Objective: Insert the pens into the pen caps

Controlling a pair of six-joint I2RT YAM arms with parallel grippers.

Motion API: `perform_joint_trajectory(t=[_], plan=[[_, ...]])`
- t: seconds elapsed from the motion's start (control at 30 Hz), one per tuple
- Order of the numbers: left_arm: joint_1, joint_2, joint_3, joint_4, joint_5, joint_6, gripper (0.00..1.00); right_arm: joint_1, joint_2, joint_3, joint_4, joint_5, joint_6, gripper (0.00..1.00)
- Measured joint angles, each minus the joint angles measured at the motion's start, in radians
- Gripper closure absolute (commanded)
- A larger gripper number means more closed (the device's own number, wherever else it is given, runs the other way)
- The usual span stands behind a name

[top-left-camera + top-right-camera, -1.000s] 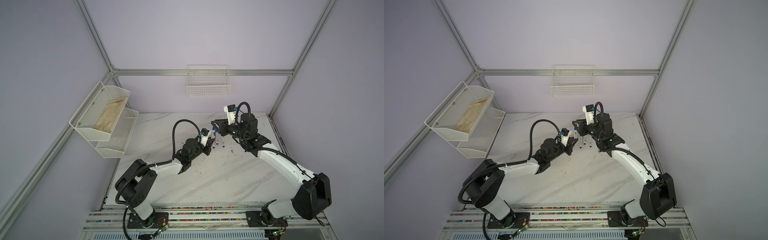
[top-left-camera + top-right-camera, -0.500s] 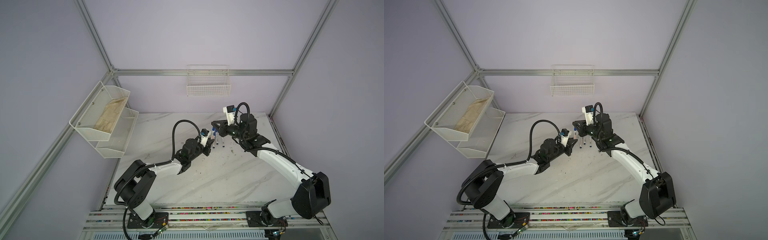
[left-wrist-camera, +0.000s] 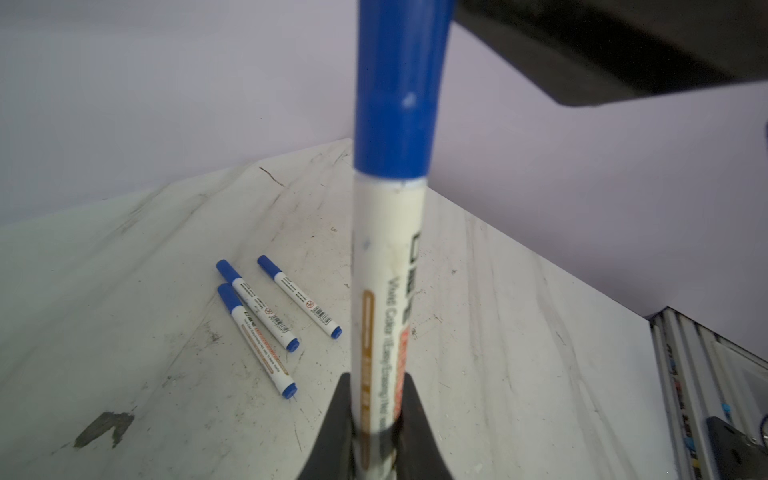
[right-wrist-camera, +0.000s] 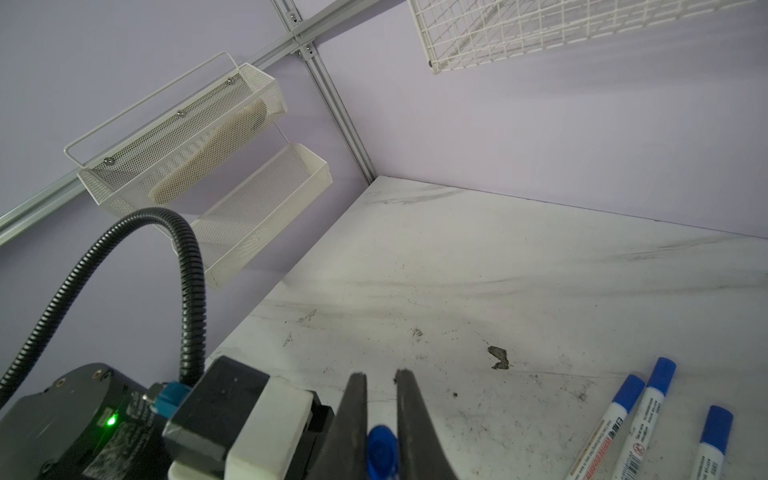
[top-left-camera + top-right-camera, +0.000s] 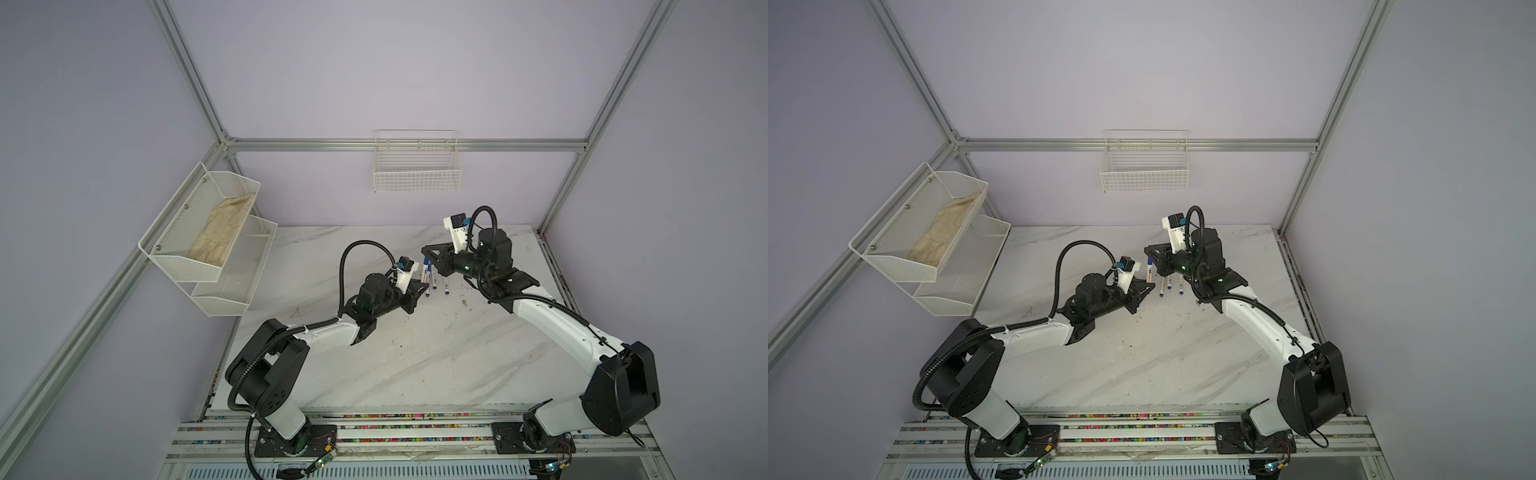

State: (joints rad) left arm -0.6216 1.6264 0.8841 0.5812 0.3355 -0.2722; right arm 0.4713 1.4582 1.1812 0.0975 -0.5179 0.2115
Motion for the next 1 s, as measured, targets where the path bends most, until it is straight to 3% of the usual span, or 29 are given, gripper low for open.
perform_joint_trajectory(t=[0.2,0.57,0.77,1.0], plan=[[0.029,0.000,0.000,0.051,0.137,-0.120,1.00,-0.005,0.001,0.012,0.014,-0.006,0.002,0.98],[0.048,-0.014,-0.025,0.047,0.167,-0.135,1.00,-0.011,0.014,0.013,0.002,-0.019,0.000,0.99],[0.050,-0.057,-0.025,-0.067,0.125,-0.016,1.00,-0.019,0.014,0.013,-0.026,-0.029,0.001,0.99],[0.004,-0.090,-0.025,-0.198,-0.045,0.154,1.00,-0.034,0.027,0.013,-0.087,-0.095,0.000,0.99]])
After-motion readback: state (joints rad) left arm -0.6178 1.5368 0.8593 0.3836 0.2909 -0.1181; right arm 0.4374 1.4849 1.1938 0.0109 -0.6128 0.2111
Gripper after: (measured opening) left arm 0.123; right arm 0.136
